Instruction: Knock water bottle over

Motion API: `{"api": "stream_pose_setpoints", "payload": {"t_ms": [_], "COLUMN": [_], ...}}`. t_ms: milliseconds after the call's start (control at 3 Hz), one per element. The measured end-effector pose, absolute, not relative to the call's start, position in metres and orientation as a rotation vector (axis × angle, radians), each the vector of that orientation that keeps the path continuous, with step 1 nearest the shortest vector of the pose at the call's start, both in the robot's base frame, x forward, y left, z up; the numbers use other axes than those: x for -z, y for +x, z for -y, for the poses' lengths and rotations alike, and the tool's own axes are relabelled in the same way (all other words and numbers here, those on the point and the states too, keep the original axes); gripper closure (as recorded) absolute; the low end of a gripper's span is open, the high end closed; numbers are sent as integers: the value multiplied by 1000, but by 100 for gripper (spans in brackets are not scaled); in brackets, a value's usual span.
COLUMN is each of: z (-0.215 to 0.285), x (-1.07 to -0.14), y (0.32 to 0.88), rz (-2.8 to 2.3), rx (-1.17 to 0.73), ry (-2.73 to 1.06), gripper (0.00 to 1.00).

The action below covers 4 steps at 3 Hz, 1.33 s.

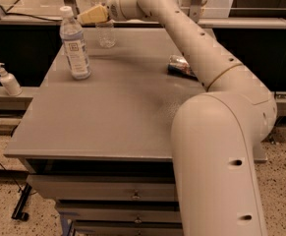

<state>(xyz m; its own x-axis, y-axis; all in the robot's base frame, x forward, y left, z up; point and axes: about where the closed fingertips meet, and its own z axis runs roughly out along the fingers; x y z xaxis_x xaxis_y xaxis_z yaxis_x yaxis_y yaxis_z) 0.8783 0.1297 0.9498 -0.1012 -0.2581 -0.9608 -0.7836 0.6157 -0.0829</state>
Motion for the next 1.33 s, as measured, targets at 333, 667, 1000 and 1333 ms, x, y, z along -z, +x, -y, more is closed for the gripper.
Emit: {"api": "stream_pose_setpoints", "payload": {"t_ms": [333, 667, 1000, 1333], "z": [-129, -106, -81, -65], "x": [-945, -953, -972, -1000], "y": [884, 880, 865, 838], "rz": [-1675, -1691, -1700, -1700], "rx": [-574, -559, -536, -512], "ry": [-834, -785, -748, -755], "gripper": [28, 52, 74, 97]}}
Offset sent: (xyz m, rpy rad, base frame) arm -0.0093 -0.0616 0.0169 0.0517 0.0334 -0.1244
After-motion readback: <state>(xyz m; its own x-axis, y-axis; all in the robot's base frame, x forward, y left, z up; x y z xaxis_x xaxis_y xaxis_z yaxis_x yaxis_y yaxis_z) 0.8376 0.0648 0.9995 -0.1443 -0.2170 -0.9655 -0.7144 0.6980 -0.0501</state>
